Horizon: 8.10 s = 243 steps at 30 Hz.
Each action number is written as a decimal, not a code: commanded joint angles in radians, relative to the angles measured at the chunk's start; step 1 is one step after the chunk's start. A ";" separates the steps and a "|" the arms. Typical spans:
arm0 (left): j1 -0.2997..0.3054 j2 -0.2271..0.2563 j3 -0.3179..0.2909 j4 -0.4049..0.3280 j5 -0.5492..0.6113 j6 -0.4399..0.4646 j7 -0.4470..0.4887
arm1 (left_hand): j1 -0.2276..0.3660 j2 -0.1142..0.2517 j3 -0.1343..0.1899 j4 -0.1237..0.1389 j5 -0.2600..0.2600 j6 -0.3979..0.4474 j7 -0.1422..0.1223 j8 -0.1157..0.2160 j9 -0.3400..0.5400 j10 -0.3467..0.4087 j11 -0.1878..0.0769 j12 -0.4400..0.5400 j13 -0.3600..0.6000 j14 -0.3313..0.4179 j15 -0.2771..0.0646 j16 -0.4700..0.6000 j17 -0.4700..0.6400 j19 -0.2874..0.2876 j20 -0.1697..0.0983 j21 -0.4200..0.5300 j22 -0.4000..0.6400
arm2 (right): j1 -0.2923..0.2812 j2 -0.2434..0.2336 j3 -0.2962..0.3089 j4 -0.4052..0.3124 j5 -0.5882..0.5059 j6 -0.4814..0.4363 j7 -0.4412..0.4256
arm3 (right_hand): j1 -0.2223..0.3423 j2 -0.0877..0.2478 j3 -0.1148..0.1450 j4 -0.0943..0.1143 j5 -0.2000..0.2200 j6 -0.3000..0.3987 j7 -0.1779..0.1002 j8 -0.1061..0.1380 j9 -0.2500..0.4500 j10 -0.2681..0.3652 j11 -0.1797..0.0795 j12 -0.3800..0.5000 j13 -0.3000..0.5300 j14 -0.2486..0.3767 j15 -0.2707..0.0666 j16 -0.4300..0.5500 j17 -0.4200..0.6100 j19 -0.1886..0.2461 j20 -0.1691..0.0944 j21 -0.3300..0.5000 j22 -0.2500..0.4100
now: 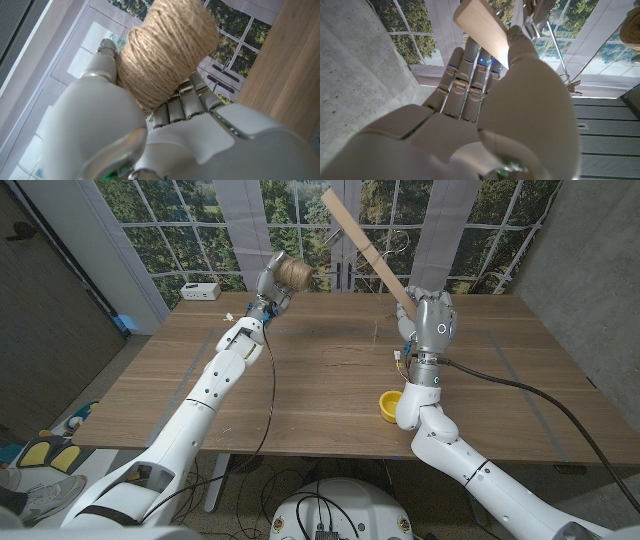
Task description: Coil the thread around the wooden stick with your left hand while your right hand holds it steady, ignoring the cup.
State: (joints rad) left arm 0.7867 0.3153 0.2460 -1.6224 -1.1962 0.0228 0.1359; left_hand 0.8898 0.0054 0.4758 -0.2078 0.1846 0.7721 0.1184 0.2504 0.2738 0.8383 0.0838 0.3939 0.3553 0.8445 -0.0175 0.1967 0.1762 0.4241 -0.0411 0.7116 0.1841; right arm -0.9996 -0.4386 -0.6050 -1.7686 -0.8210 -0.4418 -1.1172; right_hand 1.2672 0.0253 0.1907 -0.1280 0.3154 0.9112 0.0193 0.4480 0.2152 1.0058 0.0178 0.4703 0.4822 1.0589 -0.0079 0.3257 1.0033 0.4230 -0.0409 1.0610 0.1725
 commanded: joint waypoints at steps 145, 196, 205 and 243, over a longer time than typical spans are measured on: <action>-0.357 0.517 0.159 -0.463 0.440 0.422 -0.234 | 0.087 0.140 0.077 0.053 -0.003 0.253 -0.051 -0.023 0.018 0.360 -0.227 -0.024 0.002 0.057 -0.185 -0.009 -0.003 -0.085 0.068 0.008 0.005 | 0.165 -0.027 -0.188 0.084 -0.057 -0.237 0.222 | 0.114 0.108 -0.019 0.003 0.008 0.131 -0.107 -0.012 0.060 0.088 -0.082 -0.030 0.013 0.189 -0.221 -0.034 0.035 -0.037 -0.139 0.026 0.005; -0.013 0.200 0.108 -0.067 0.121 0.087 -0.331 | 0.088 0.144 0.072 0.057 -0.003 0.254 -0.053 -0.028 0.021 0.361 -0.231 -0.031 0.006 0.061 -0.180 -0.004 -0.003 -0.085 0.060 0.015 0.004 | 0.157 0.018 -0.110 0.091 0.113 -0.143 0.085 | 0.116 0.108 -0.023 0.004 0.013 0.135 -0.102 -0.020 0.063 0.096 -0.078 -0.042 0.018 0.194 -0.221 -0.042 0.036 -0.038 -0.136 0.029 0.004; 0.055 0.105 0.078 -0.069 0.076 0.031 -0.163 | 0.086 0.144 0.070 0.059 -0.004 0.256 -0.066 -0.028 0.019 0.361 -0.238 -0.033 0.005 0.066 -0.184 -0.001 -0.001 -0.079 0.048 0.018 0.004 | 0.156 0.019 -0.102 0.099 0.128 -0.137 0.070 | 0.116 0.108 -0.023 0.004 0.014 0.134 -0.101 -0.022 0.064 0.095 -0.078 -0.045 0.019 0.194 -0.220 -0.043 0.037 -0.039 -0.136 0.030 0.004; -0.012 0.076 0.154 -0.013 0.531 -0.042 0.361 | 0.081 0.146 0.071 0.062 -0.001 0.253 -0.073 -0.036 0.011 0.354 -0.242 -0.048 -0.007 0.052 -0.193 -0.009 -0.003 -0.063 0.029 0.029 0.004 | 0.160 -0.110 -0.105 -0.019 0.107 -0.130 0.277 | 0.118 0.109 -0.025 0.004 0.015 0.136 -0.103 -0.029 0.066 0.098 -0.080 -0.052 0.026 0.195 -0.221 -0.047 0.042 -0.044 -0.139 0.030 0.004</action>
State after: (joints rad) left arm 0.8362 0.3479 0.3384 -1.6705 -0.8799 -0.0520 0.4062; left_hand 0.8898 0.0054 0.4815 -0.2134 0.1804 0.7850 0.1313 0.2121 0.2831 0.8473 0.0857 0.3493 0.3475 0.8453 -0.0210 0.1886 0.1696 0.3591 -0.0057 0.7362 0.1860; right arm -0.8452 -0.4946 -0.7057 -1.7145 -0.7069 -0.5578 -0.9875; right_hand 1.2739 0.0186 0.1606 -0.1299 0.3222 0.9647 -0.0057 0.4154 0.2211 1.0312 0.0029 0.4130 0.5024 1.0720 -0.0126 0.2764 1.0402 0.3822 -0.0465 1.0880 0.1743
